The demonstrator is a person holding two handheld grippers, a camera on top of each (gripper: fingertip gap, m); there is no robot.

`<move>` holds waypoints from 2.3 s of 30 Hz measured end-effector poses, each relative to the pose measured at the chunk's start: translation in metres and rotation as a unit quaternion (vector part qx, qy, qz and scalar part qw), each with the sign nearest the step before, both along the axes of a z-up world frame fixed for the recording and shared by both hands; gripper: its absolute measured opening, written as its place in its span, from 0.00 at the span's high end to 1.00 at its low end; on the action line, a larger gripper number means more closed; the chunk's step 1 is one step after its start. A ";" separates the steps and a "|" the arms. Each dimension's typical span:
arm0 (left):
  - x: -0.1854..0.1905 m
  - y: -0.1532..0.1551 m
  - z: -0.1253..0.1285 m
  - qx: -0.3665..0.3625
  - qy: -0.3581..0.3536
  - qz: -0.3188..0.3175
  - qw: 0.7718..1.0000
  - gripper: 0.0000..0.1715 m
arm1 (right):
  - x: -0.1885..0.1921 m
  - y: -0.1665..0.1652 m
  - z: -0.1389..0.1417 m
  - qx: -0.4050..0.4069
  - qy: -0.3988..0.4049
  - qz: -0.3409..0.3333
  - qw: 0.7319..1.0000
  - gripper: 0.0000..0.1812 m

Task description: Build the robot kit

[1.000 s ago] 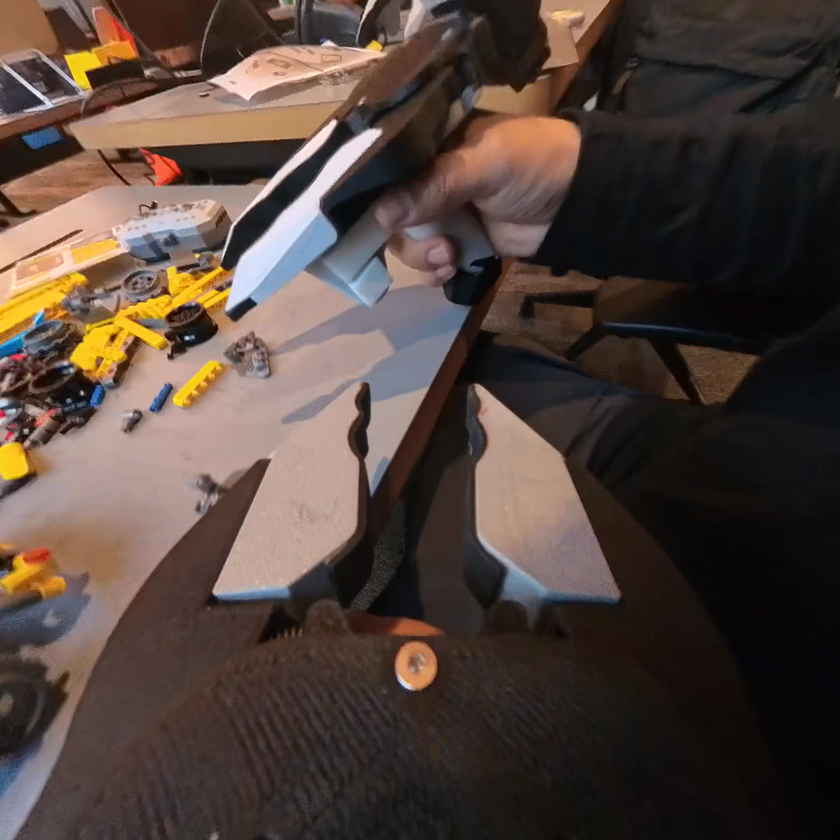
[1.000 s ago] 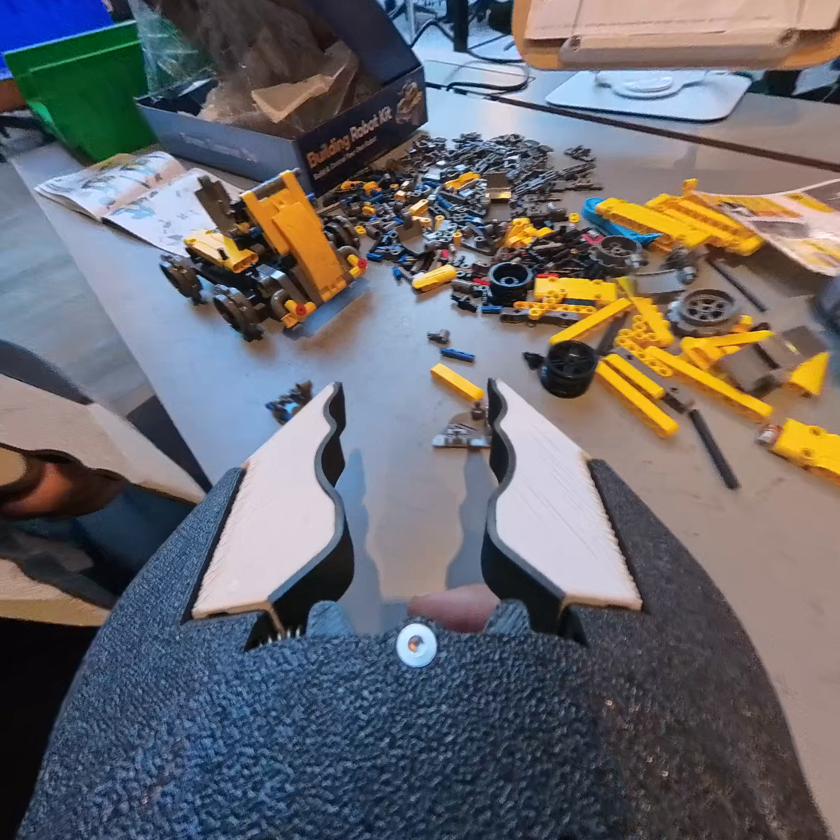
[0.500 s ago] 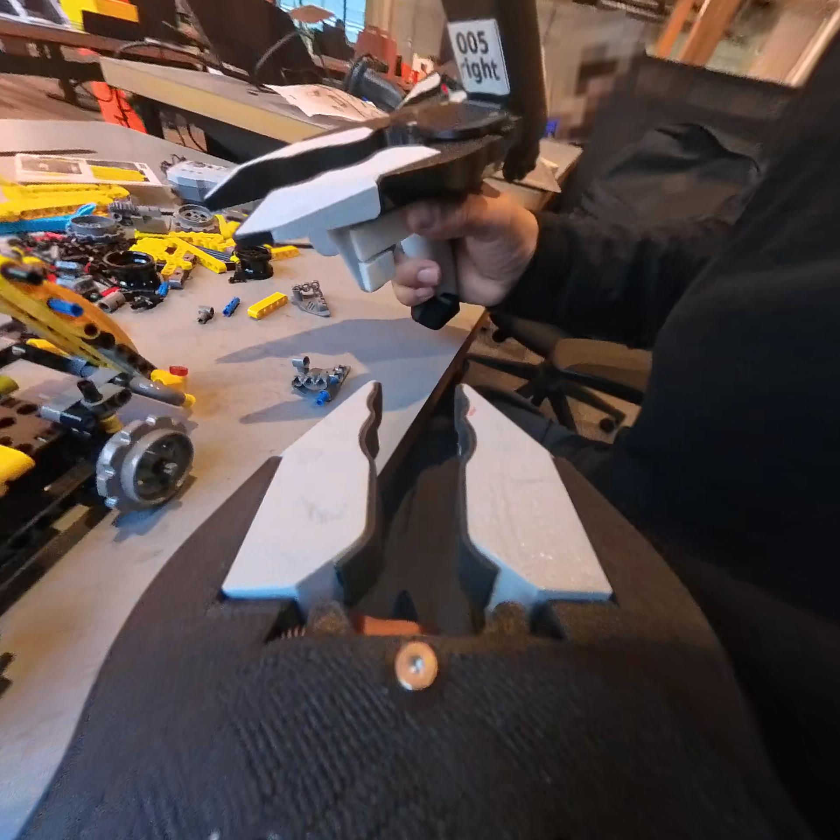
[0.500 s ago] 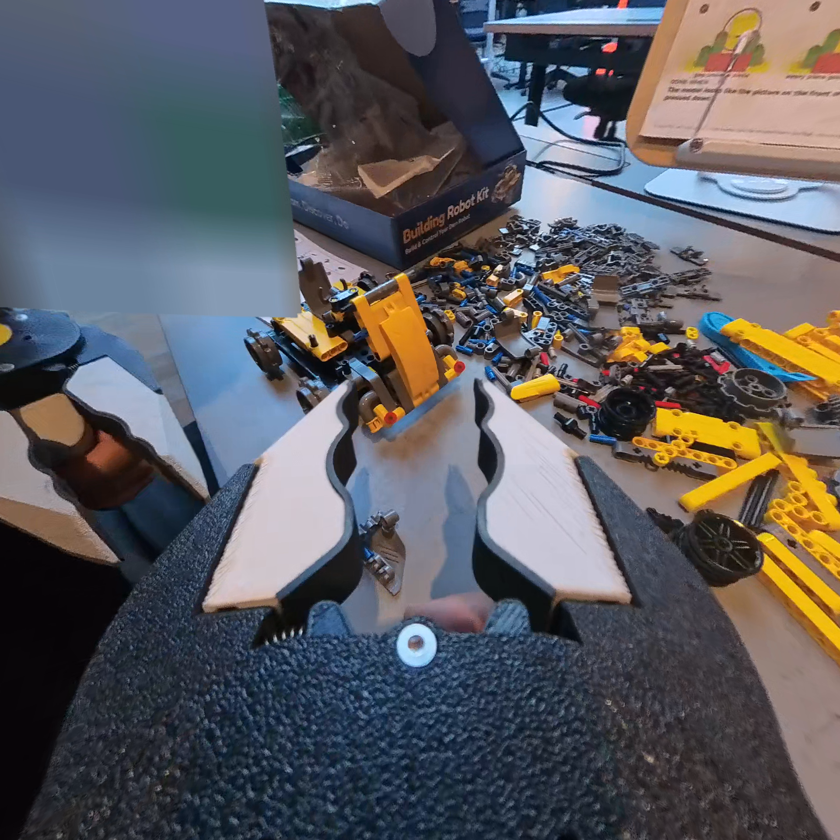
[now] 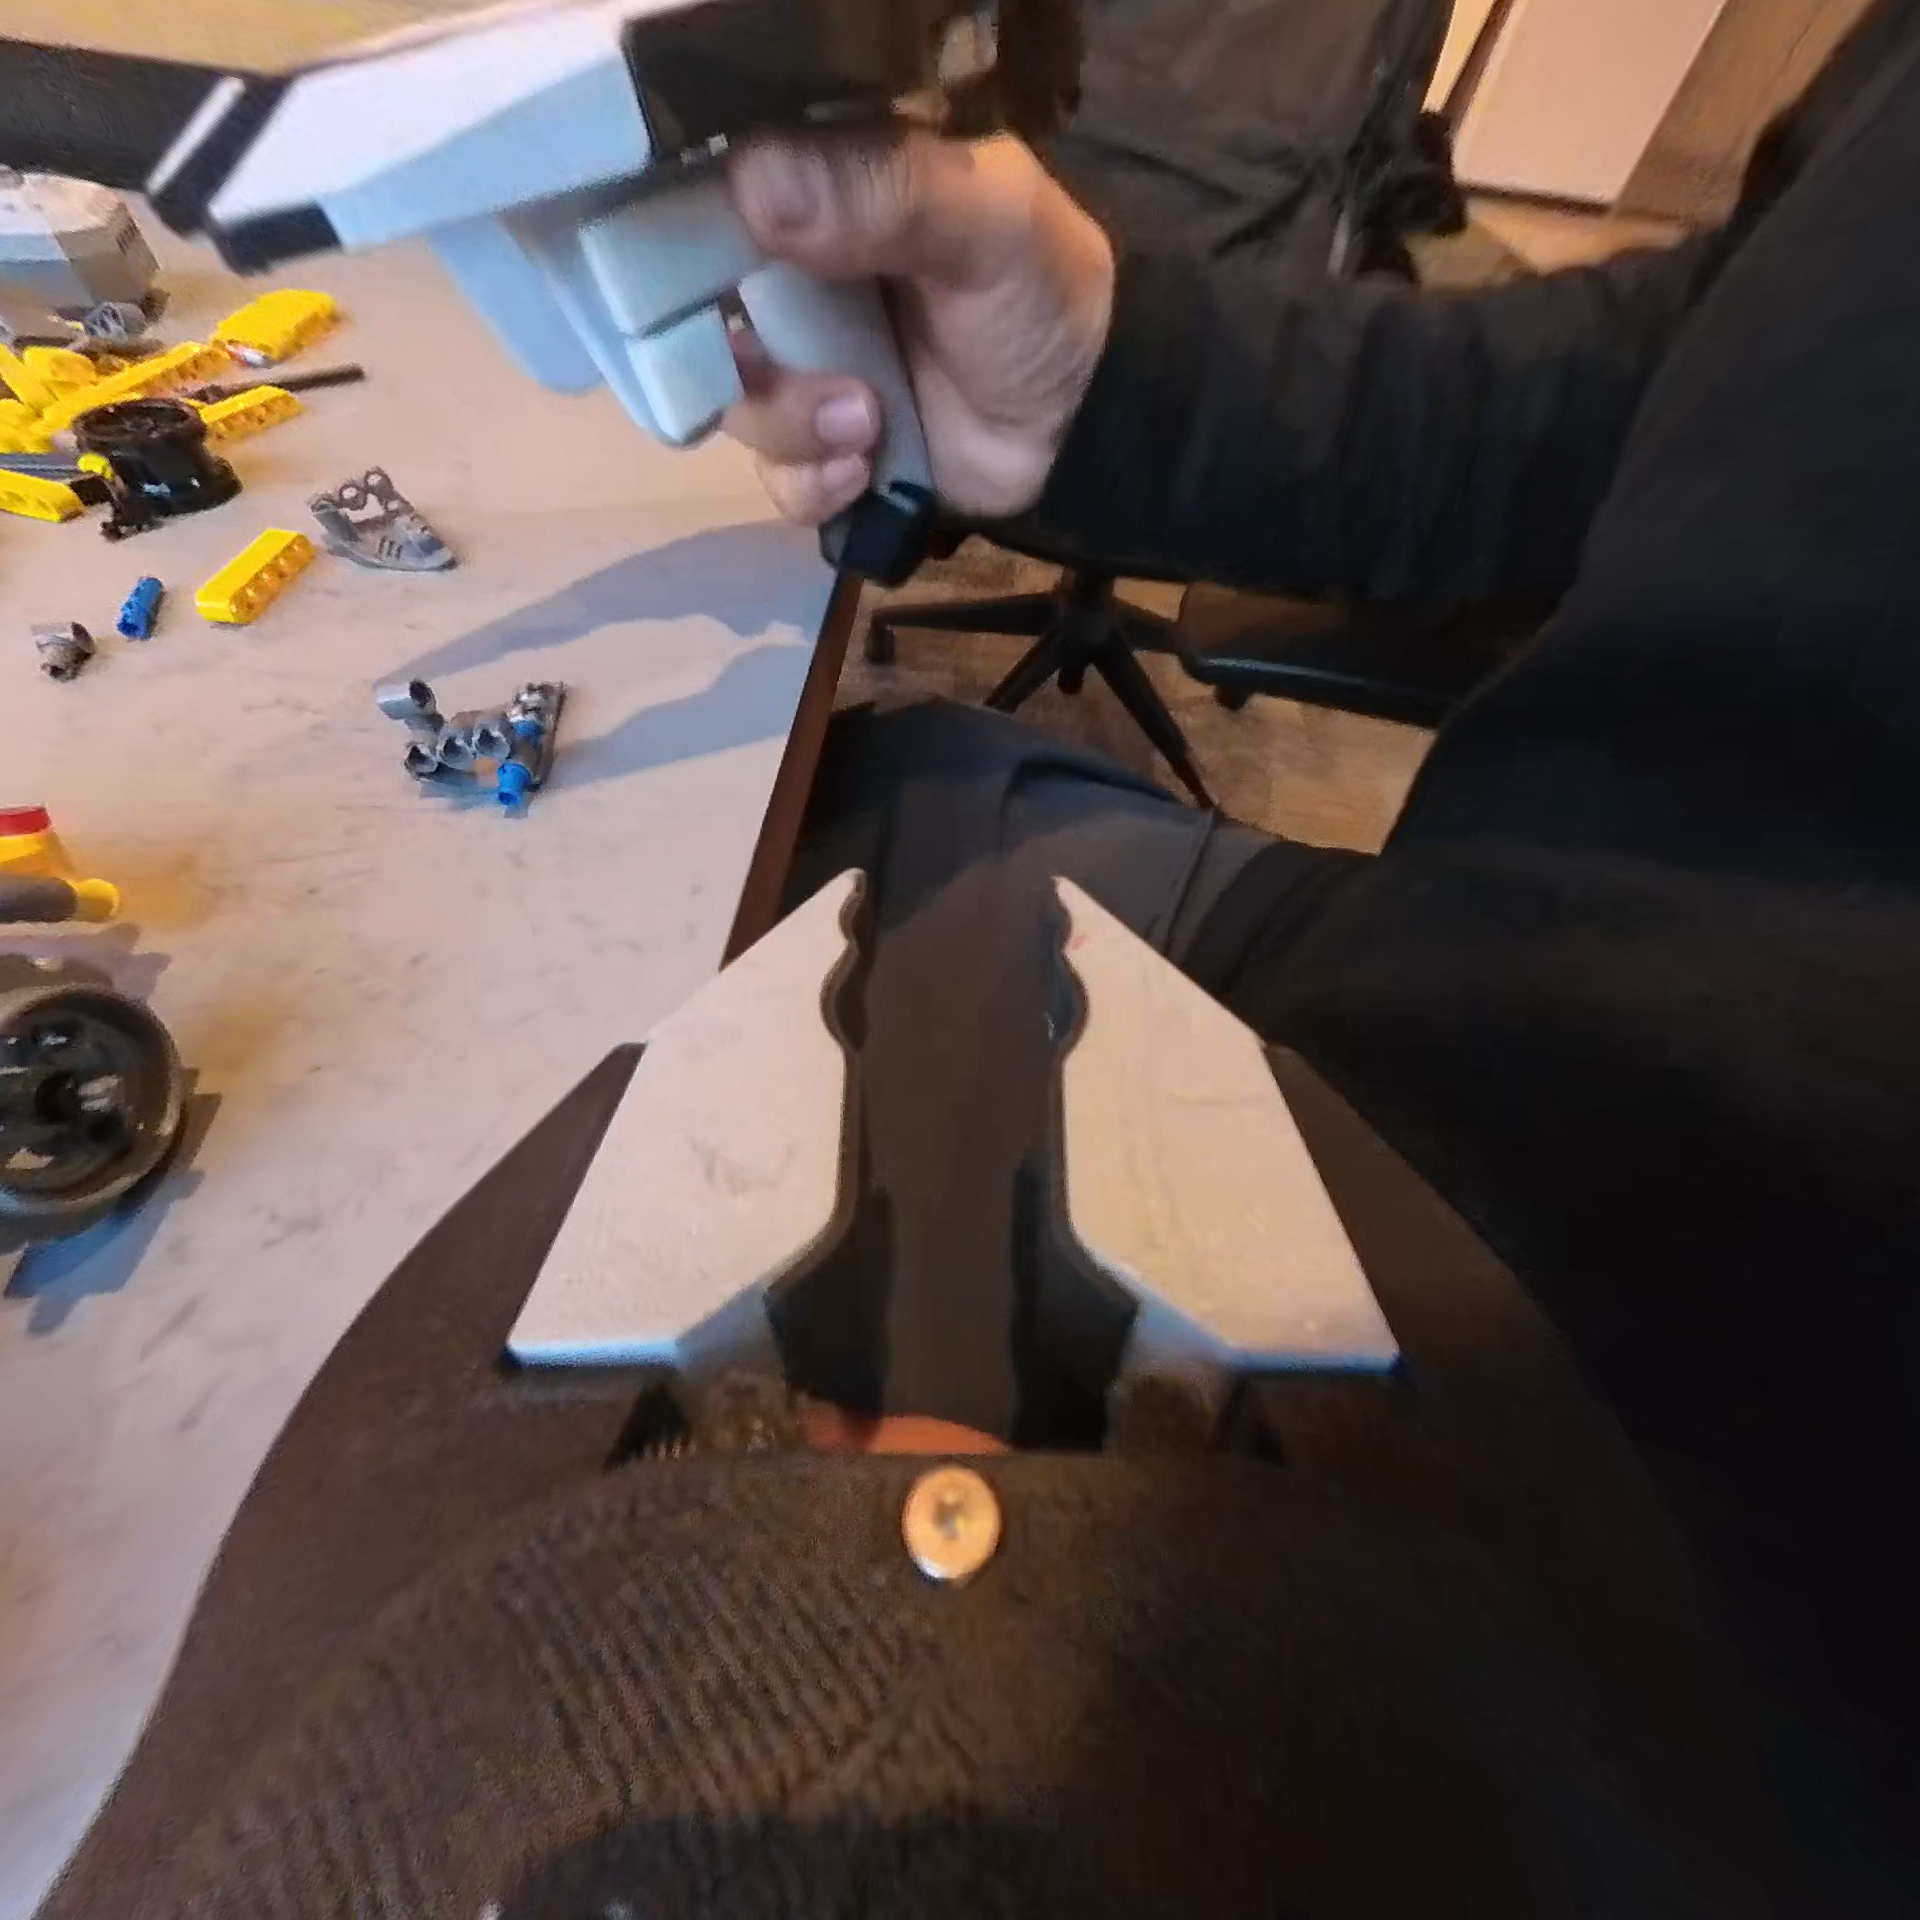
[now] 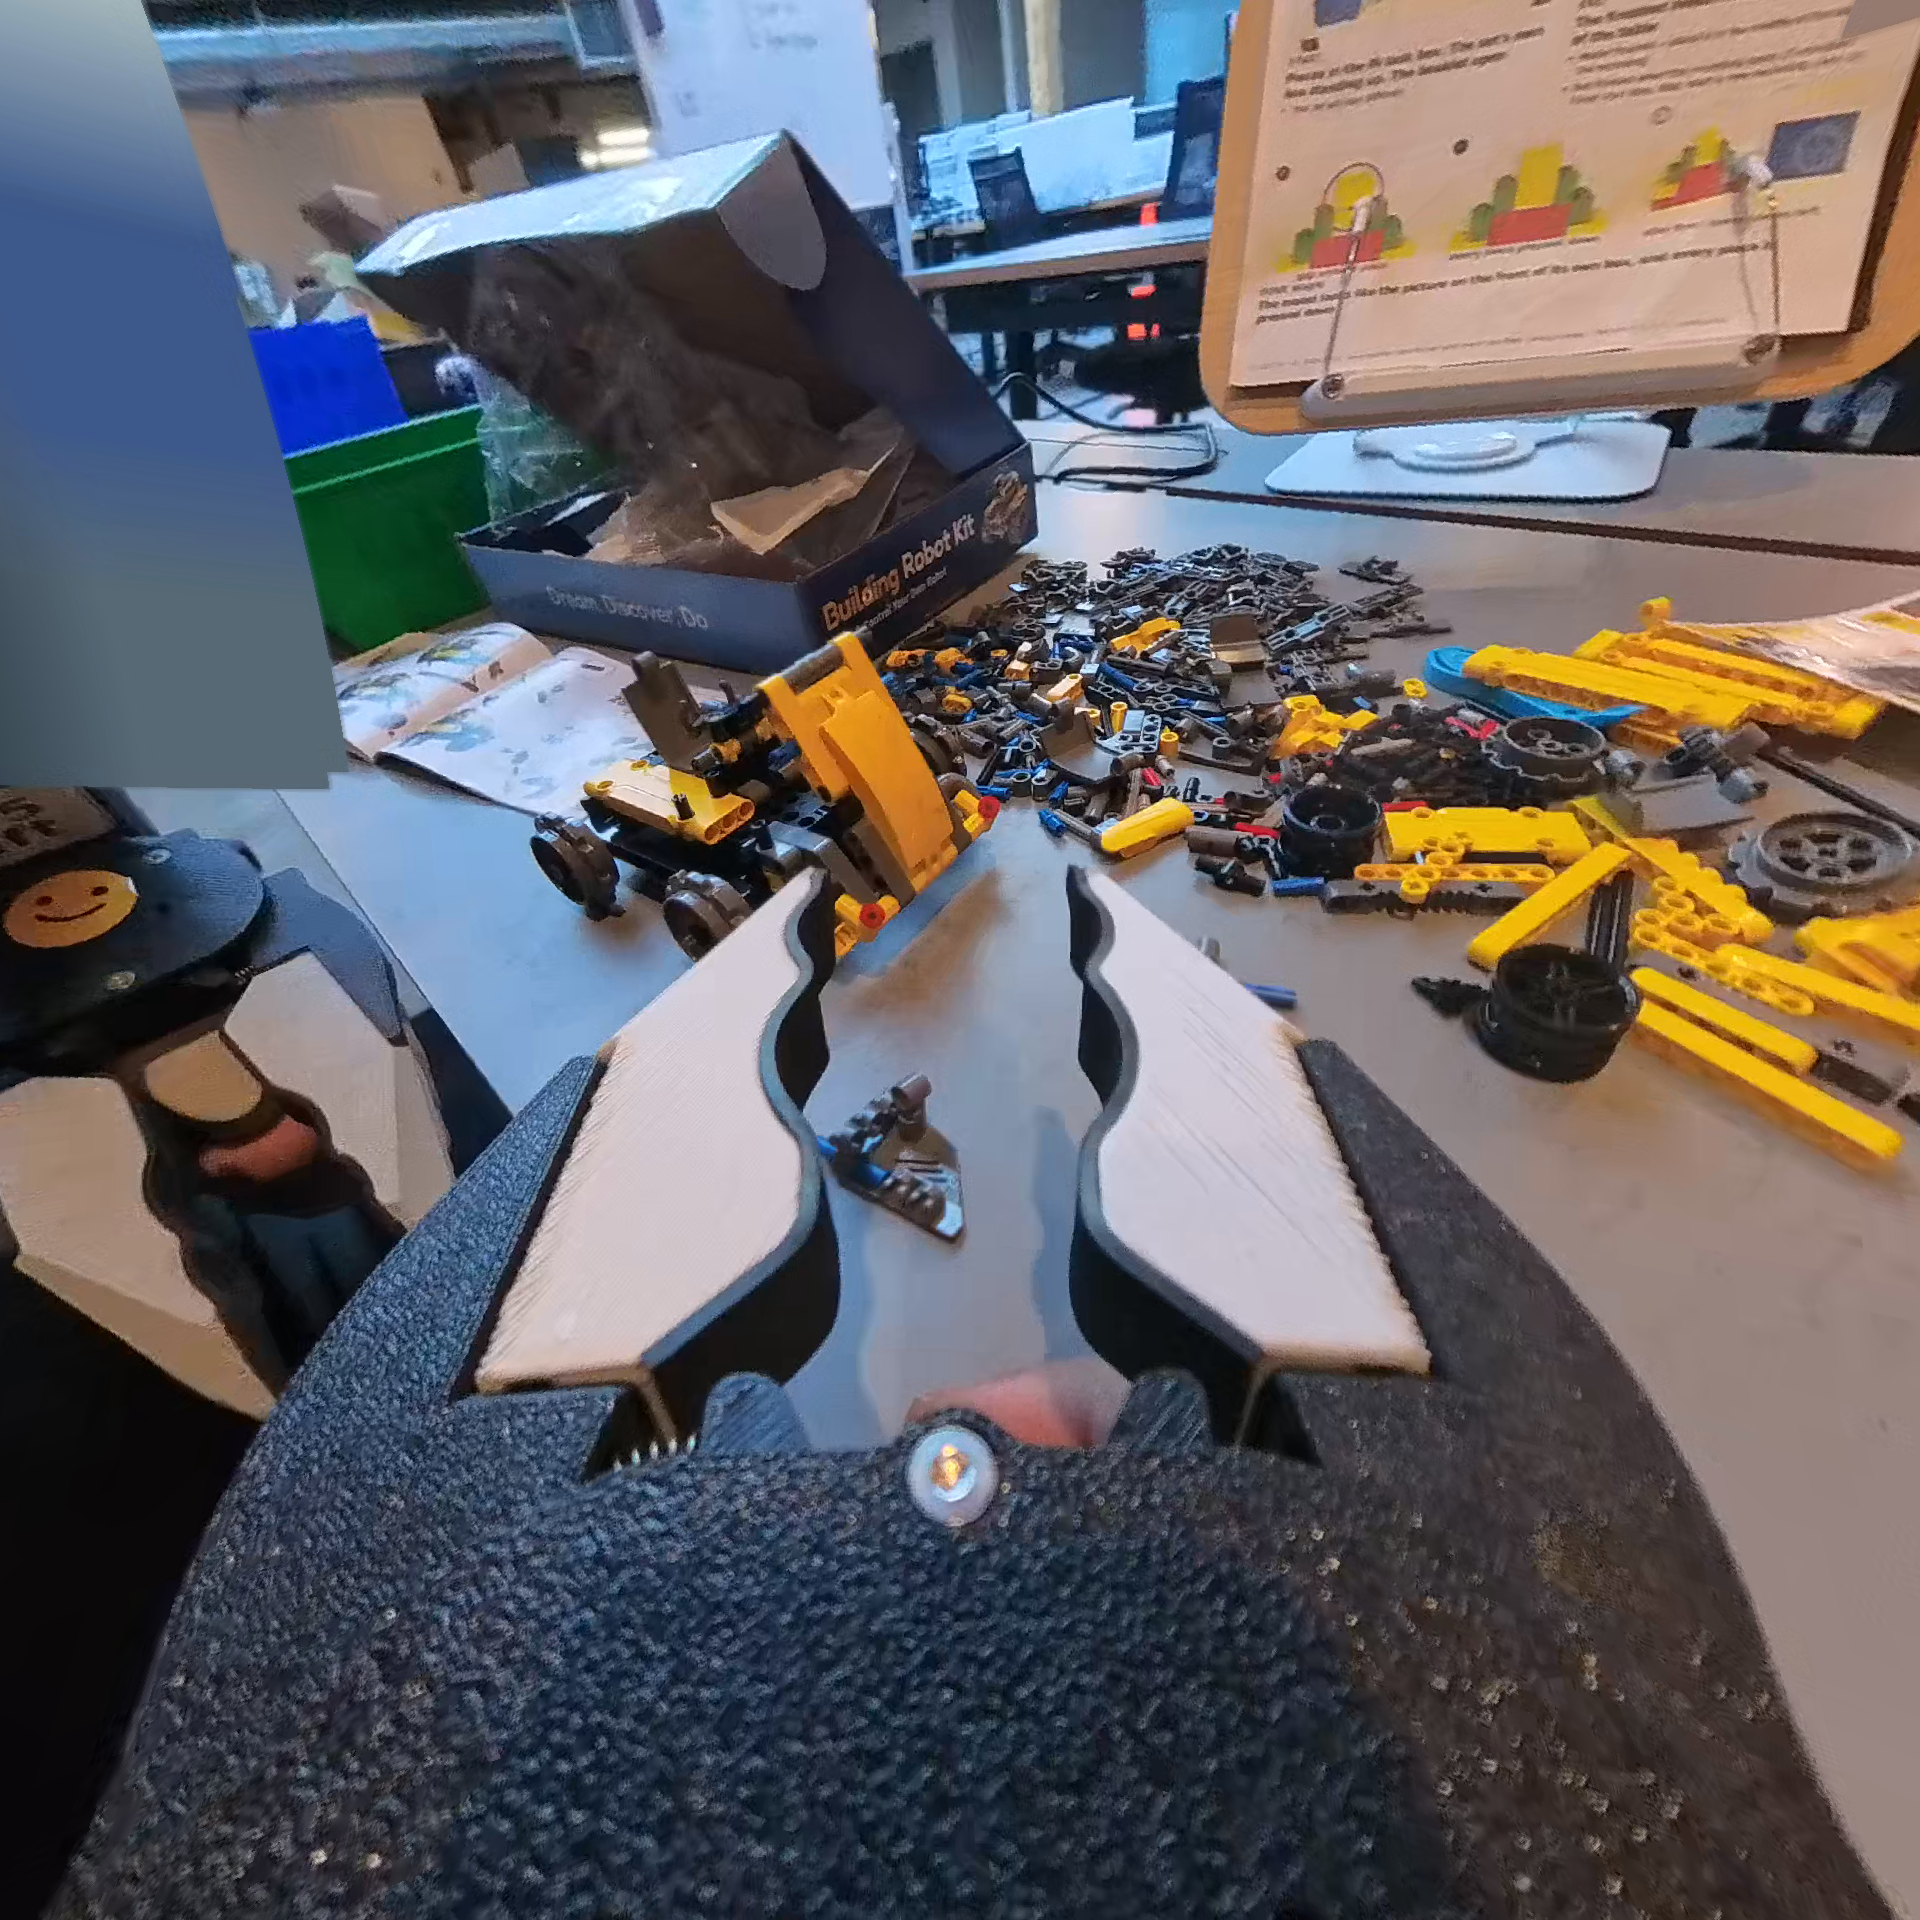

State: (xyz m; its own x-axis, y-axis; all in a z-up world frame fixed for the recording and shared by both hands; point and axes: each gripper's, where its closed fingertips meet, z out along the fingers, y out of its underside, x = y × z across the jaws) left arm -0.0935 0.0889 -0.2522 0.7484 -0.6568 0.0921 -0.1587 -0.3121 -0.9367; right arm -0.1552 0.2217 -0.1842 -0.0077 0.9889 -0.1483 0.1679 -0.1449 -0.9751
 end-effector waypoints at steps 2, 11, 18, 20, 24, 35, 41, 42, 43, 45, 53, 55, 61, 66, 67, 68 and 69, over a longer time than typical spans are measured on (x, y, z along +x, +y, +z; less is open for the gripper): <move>0.006 0.000 0.005 -0.005 -0.018 -0.009 1.000 0.82 | 0.003 -0.002 -0.006 0.003 -0.009 -0.010 1.000 0.75; 0.013 0.002 -0.024 -0.011 0.085 -0.013 0.996 0.82 | 0.009 -0.023 -0.041 0.046 -0.124 0.065 0.989 0.75; 0.003 0.002 -0.027 -0.013 0.092 0.012 0.996 0.83 | 0.003 -0.026 -0.052 0.045 -0.131 0.075 0.987 0.74; -0.002 0.003 -0.027 -0.014 0.090 0.018 0.996 0.83 | 0.003 -0.025 -0.050 0.063 -0.127 0.076 0.987 0.76; -0.012 0.007 -0.025 -0.018 0.078 0.028 0.996 0.82 | 0.006 -0.038 -0.062 0.084 -0.162 0.131 0.974 0.77; 0.001 0.003 -0.007 -0.013 0.003 -0.027 1.000 0.80 | 0.000 -0.066 -0.084 0.061 -0.250 0.228 0.939 0.87; 0.009 -0.004 0.006 0.016 -0.015 -0.042 0.999 0.77 | -0.002 -0.063 -0.079 0.071 -0.220 0.199 0.952 0.85; 0.009 -0.005 0.004 0.016 -0.010 -0.040 0.999 0.77 | -0.002 -0.062 -0.076 0.066 -0.210 0.199 0.955 0.85; 0.007 -0.004 0.002 0.018 0.002 -0.035 0.999 0.77 | -0.002 -0.062 -0.073 0.058 -0.200 0.201 0.957 0.85; 0.004 -0.004 -0.002 0.027 0.031 -0.022 0.999 0.77 | -0.001 -0.061 -0.065 0.034 -0.176 0.205 0.962 0.84; 0.013 -0.025 0.019 0.088 0.038 -0.009 0.995 0.78 | 0.009 -0.051 -0.063 0.036 -0.167 0.197 0.965 0.86; 0.015 -0.028 0.017 0.084 0.047 -0.008 0.995 0.77 | 0.008 -0.052 -0.064 0.042 -0.175 0.202 0.963 0.86; 0.006 -0.036 0.019 0.096 0.064 0.006 0.993 0.77 | 0.008 -0.055 -0.078 0.044 -0.229 0.225 0.946 0.81; -0.031 -0.032 0.032 0.115 0.058 0.066 0.989 0.79 | 0.005 -0.051 -0.079 0.040 -0.237 0.210 0.948 0.79; -0.041 -0.030 0.031 0.106 0.050 0.086 0.989 0.78 | 0.005 -0.052 -0.080 0.046 -0.240 0.209 0.947 0.79; -0.047 -0.030 0.032 0.099 0.037 0.097 0.990 0.78 | 0.003 -0.053 -0.080 0.051 -0.243 0.207 0.946 0.79; -0.053 -0.029 0.033 0.094 0.025 0.105 0.990 0.78 | 0.001 -0.053 -0.079 0.052 -0.245 0.205 0.946 0.79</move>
State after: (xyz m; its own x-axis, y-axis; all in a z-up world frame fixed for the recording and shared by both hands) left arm -0.1463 0.0601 -0.2195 0.8710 -0.4881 -0.0568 -0.1557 -0.1646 -0.9740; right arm -0.1543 0.1685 -0.2634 -0.3486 0.9275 -0.1351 0.6244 0.1223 -0.7714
